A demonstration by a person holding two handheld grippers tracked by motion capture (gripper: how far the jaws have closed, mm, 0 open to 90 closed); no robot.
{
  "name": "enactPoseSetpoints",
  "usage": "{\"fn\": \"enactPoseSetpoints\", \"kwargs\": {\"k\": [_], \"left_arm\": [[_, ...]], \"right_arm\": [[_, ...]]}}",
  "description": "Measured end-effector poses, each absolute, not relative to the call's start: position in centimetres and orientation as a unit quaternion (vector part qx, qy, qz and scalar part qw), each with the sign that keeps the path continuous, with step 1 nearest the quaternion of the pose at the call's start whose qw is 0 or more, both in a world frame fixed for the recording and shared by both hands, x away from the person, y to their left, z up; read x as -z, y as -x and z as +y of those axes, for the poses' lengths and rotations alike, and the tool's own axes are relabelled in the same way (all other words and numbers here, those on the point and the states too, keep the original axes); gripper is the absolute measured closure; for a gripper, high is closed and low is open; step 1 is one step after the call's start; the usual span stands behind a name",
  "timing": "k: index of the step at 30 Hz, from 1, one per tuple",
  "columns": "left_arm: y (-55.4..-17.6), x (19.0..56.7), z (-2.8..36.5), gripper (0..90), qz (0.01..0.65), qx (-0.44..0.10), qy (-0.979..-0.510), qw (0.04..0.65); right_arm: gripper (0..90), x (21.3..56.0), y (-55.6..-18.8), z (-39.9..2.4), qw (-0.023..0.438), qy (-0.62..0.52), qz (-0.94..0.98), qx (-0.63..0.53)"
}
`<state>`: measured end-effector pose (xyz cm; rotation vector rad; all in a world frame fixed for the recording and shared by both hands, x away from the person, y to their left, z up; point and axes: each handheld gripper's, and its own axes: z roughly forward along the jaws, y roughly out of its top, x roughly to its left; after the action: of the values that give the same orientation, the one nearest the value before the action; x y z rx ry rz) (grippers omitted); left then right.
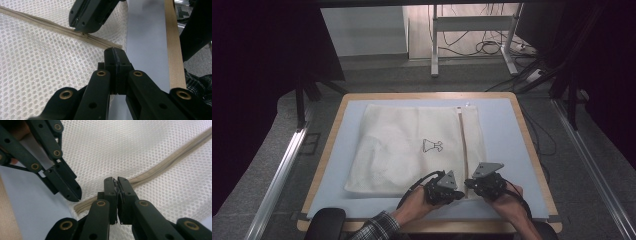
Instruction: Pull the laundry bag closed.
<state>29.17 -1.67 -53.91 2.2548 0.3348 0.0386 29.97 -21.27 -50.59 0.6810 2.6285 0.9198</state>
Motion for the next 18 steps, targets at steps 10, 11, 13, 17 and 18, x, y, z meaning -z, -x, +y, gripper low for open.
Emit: {"fn": "enactPoseSetpoints", "kwargs": {"k": [10,11,13,17,18], "left_arm": [[-29.21,53.92,-1.66,90.0,0.134,-0.013,-0.898,0.418],[-29.21,53.92,-1.66,90.0,0.134,-0.013,-0.898,0.418],[-29.22,53.92,-1.65,90.0,0.134,-0.013,-0.898,0.418],[-29.22,53.93,-1.65,90.0,0.134,-0.013,-0.898,0.418],[-29.22,53.93,-1.65,90.0,0.134,-0.013,-0.898,0.418]], "right_arm": [[86.1,50.62,-30.54,-21.26,0.146,-0.242,0.905,-0.317],[86.1,50.61,-30.62,-21.28,0.145,-0.241,0.906,-0.317],[86.1,50.61,-30.71,-21.27,0.148,-0.241,0.905,-0.317],[86.1,50.62,-31.01,-21.29,0.154,-0.244,0.904,-0.316],[86.1,50.62,-31.01,-21.29,0.154,-0.244,0.904,-0.316]]}}
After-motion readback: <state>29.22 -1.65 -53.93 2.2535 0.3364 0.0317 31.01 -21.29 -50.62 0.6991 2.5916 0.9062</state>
